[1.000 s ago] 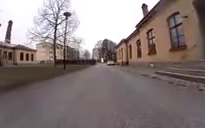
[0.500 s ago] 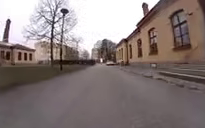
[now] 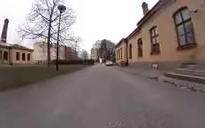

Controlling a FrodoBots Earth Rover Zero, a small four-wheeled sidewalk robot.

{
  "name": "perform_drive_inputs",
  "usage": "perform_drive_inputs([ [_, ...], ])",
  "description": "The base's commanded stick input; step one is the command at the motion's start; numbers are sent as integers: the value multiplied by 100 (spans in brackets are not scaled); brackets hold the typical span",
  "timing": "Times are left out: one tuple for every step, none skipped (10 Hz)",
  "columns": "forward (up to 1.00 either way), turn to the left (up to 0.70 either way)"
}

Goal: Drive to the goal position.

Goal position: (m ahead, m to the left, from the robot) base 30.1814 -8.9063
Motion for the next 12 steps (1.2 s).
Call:
perform_drive_inputs([
  [100, 0],
  [100, 0],
  [100, 0],
  [100, 0],
  [100, 0],
  [100, 0],
  [100, 0],
  [100, 0],
  [100, 0],
  [100, 3],
  [100, 11],
  [100, 33],
])
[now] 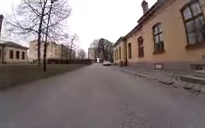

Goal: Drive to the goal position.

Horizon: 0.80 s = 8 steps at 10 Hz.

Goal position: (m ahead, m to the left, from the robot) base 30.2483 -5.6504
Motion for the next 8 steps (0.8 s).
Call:
perform_drive_inputs([
  [100, 40],
  [100, 40],
  [100, 0],
  [100, 0],
  [100, 0],
  [100, 0],
  [100, 0],
  [100, 0],
])
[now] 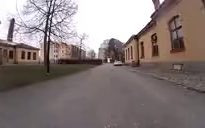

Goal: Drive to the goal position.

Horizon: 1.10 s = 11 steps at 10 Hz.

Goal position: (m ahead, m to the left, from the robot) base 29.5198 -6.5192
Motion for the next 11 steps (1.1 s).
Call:
perform_drive_inputs([
  [100, 0],
  [100, 0],
  [100, 0],
  [100, 0],
  [100, 0],
  [100, 0],
  [100, 0],
  [100, 0],
  [100, 0],
  [100, 0],
  [100, 0],
])
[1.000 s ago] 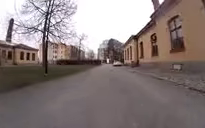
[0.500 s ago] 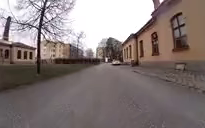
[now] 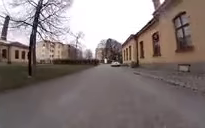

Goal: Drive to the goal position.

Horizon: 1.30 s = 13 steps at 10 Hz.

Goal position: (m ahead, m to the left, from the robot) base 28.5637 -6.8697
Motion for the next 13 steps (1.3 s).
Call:
perform_drive_inputs([
  [100, 0],
  [100, 0],
  [100, 0],
  [100, 0],
  [100, 0],
  [100, 0],
  [100, 0],
  [100, 0],
  [100, 0],
  [100, 0],
  [100, 0],
  [100, 0],
  [100, 0],
])
